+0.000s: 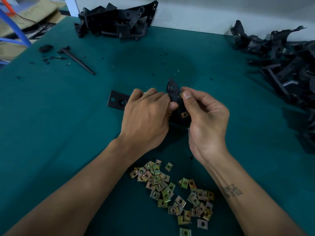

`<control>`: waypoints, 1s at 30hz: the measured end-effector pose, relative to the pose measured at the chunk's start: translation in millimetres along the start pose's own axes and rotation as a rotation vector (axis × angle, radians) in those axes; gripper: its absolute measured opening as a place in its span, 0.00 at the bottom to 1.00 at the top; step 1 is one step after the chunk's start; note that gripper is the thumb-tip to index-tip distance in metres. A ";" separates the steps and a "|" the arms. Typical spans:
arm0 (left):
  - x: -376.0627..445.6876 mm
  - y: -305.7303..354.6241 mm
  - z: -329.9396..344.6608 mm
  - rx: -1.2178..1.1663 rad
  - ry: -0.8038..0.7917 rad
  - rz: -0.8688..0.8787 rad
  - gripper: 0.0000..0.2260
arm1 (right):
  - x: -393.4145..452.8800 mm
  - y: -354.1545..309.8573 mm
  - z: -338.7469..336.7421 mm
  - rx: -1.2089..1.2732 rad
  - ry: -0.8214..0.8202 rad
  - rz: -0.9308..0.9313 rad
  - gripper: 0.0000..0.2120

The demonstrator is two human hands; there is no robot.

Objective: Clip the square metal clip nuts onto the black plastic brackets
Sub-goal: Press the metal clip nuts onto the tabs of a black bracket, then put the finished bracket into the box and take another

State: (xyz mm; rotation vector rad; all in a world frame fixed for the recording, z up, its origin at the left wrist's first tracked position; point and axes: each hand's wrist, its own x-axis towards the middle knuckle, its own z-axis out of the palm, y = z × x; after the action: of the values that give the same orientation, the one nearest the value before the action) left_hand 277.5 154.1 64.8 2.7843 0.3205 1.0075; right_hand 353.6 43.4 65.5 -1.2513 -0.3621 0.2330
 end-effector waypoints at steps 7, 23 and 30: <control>0.4 0.4 -0.7 -0.052 0.012 0.014 0.14 | -6.1 -5.5 2.1 0.037 -0.010 -0.002 0.04; 0.3 -1.7 -4.0 -0.096 -0.005 -0.026 0.10 | -10.7 -1.3 -1.1 -0.026 -0.230 -0.169 0.11; 0.0 -3.1 -6.1 -0.124 -0.011 -0.072 0.10 | -10.5 -7.8 -1.4 0.137 -0.295 0.086 0.17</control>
State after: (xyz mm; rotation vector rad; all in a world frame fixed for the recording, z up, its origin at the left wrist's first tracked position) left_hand 273.0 157.6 68.7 2.6471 0.3424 0.9607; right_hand 344.3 35.9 71.0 -1.0996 -0.5373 0.5105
